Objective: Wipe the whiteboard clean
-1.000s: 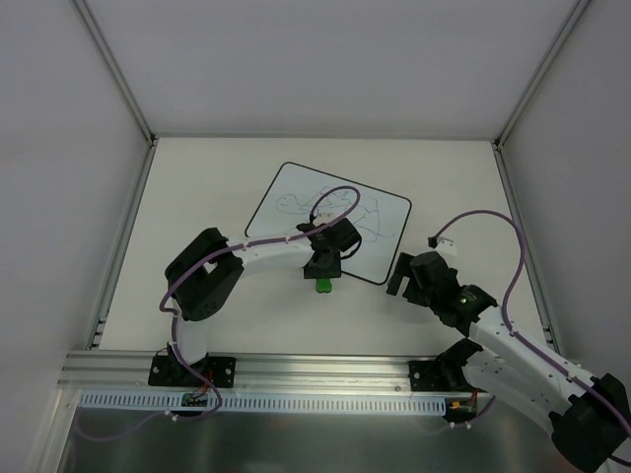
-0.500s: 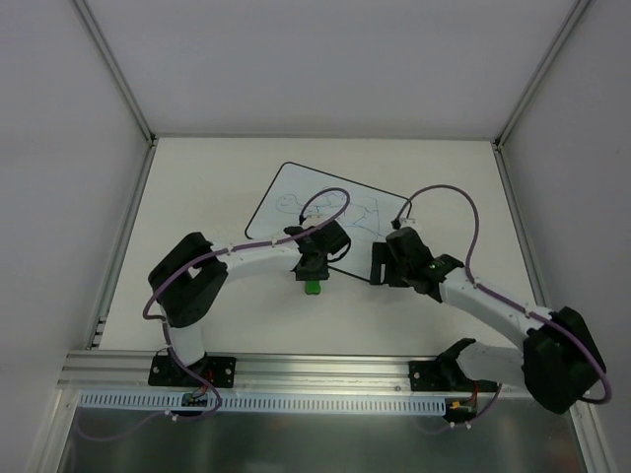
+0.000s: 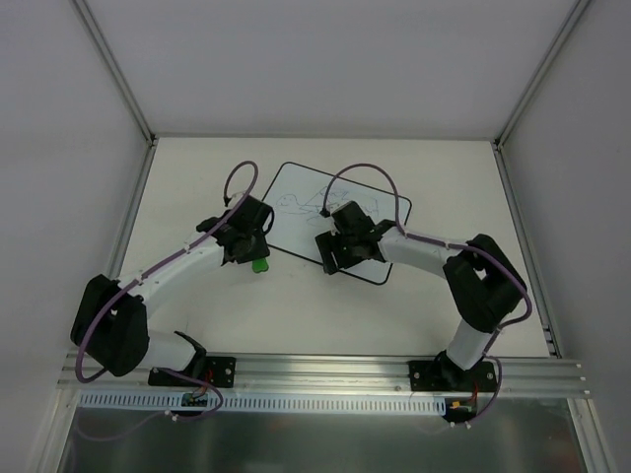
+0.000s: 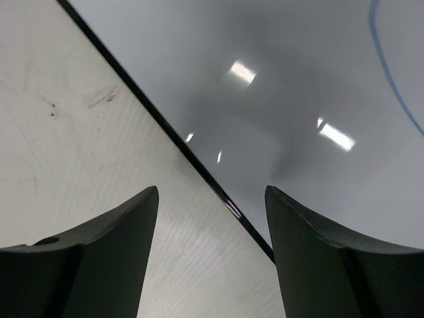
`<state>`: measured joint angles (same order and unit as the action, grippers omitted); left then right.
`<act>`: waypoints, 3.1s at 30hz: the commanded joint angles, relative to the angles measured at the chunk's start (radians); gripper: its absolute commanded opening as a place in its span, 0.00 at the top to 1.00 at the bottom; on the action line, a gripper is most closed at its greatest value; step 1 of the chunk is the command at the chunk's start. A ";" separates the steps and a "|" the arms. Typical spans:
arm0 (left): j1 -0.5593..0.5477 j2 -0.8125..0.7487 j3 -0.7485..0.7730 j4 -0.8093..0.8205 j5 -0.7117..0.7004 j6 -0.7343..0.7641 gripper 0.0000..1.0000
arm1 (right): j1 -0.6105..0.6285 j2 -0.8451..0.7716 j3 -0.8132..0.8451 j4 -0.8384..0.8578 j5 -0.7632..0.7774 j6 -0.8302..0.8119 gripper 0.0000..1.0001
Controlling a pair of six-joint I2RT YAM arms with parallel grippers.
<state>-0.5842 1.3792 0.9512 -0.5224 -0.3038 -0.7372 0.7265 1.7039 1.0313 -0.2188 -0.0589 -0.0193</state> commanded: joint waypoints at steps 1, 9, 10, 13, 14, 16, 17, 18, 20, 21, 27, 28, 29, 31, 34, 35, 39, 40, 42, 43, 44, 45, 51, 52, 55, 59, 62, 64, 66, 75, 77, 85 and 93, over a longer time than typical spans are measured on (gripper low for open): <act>0.056 -0.055 -0.048 -0.016 0.038 0.074 0.94 | 0.050 0.069 0.072 -0.054 -0.082 -0.082 0.31; 0.139 -0.114 -0.062 -0.021 0.066 0.127 0.92 | 0.187 0.145 0.076 -0.123 -0.198 -0.059 0.39; 0.141 -0.117 -0.060 -0.021 0.066 0.130 0.92 | 0.201 0.148 0.078 -0.131 -0.208 -0.059 0.40; 0.150 -0.137 -0.065 -0.024 0.072 0.133 0.92 | 0.260 0.148 0.085 -0.172 -0.262 -0.065 0.44; 0.153 -0.144 -0.068 -0.024 0.071 0.134 0.92 | 0.273 0.146 0.084 -0.177 -0.274 -0.061 0.44; 0.158 -0.163 -0.074 -0.025 0.072 0.137 0.92 | 0.316 0.142 0.085 -0.191 -0.327 -0.056 0.45; 0.161 -0.169 -0.075 -0.027 0.071 0.139 0.92 | 0.335 0.142 0.085 -0.192 -0.344 -0.045 0.46; 0.167 -0.184 -0.078 -0.028 0.069 0.140 0.92 | 0.370 0.138 0.091 -0.194 -0.354 -0.042 0.46; 0.173 -0.198 -0.088 -0.031 0.071 0.142 0.92 | 0.399 0.129 0.101 -0.205 -0.358 -0.036 0.46; 0.179 -0.210 -0.091 -0.033 0.072 0.144 0.92 | 0.413 0.122 0.104 -0.203 -0.339 -0.030 0.47; 0.182 -0.229 -0.100 -0.036 0.103 0.154 0.92 | 0.302 -0.051 0.072 -0.200 -0.153 0.013 0.49; 0.182 -0.229 -0.097 -0.036 0.114 0.159 0.92 | 0.278 -0.082 0.066 -0.200 -0.136 0.013 0.48; 0.182 -0.227 -0.095 -0.036 0.123 0.162 0.92 | 0.251 -0.111 0.053 -0.202 -0.116 0.010 0.46; 0.182 -0.223 -0.089 -0.037 0.146 0.170 0.91 | 0.154 -0.196 0.032 -0.202 -0.070 0.004 0.39; 0.181 -0.210 -0.078 -0.037 0.175 0.176 0.91 | -0.025 -0.274 -0.006 -0.203 0.005 0.016 0.33; 0.181 -0.204 -0.075 -0.036 0.181 0.174 0.90 | -0.077 -0.285 -0.023 -0.203 0.028 0.075 0.32; 0.172 -0.164 -0.057 -0.034 0.198 0.177 0.89 | -0.347 -0.303 -0.112 -0.202 0.031 0.153 0.32; 0.170 -0.154 -0.048 -0.034 0.198 0.177 0.89 | -0.375 -0.293 -0.120 -0.200 0.028 0.160 0.32; 0.167 -0.135 -0.039 -0.036 0.198 0.176 0.89 | -0.424 -0.276 -0.129 -0.200 0.019 0.168 0.33; 0.164 -0.129 -0.025 -0.036 0.198 0.177 0.89 | -0.433 -0.258 -0.131 -0.202 0.008 0.170 0.32; 0.162 -0.123 -0.019 -0.034 0.203 0.182 0.89 | -0.440 -0.247 -0.134 -0.198 0.004 0.173 0.33; 0.161 -0.115 -0.011 -0.034 0.204 0.185 0.89 | -0.447 -0.236 -0.135 -0.197 -0.002 0.174 0.33; 0.124 -0.048 0.040 -0.028 0.196 0.202 0.89 | -0.486 -0.172 -0.171 -0.153 -0.041 0.182 0.38; 0.121 -0.026 0.046 -0.025 0.198 0.205 0.89 | -0.486 -0.164 -0.172 -0.143 -0.047 0.182 0.39; 0.110 0.026 0.078 -0.008 0.213 0.217 0.89 | -0.486 -0.141 -0.186 -0.123 -0.065 0.183 0.44; 0.089 0.107 0.121 0.019 0.232 0.229 0.89 | -0.484 -0.133 -0.206 -0.106 -0.070 0.190 0.56; 0.063 0.187 0.173 0.033 0.226 0.243 0.89 | -0.486 -0.138 -0.212 -0.108 -0.065 0.190 0.66; 0.055 0.249 0.217 0.035 0.223 0.254 0.89 | -0.486 -0.139 -0.215 -0.108 -0.065 0.186 0.71; 0.055 0.291 0.245 0.036 0.209 0.268 0.90 | -0.486 -0.139 -0.214 -0.111 -0.061 0.183 0.78; -0.034 0.509 0.376 0.036 0.203 0.286 0.92 | -0.486 -0.139 -0.217 -0.125 -0.056 0.177 1.00; -0.063 0.560 0.402 0.036 0.210 0.283 0.92 | -0.484 -0.144 -0.220 -0.126 -0.056 0.176 0.99; -0.262 0.743 0.514 0.035 0.264 0.231 0.97 | -0.486 -0.170 -0.229 -0.126 -0.052 0.179 1.00; -0.348 0.851 0.594 -0.010 0.261 0.154 1.00 | -0.486 -0.191 -0.238 -0.126 -0.048 0.186 1.00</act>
<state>-0.9249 2.1307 1.5963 -0.4423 -0.1131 -0.5087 0.2375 1.5372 0.8124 -0.3199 -0.1059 0.1535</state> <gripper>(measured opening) 0.327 0.014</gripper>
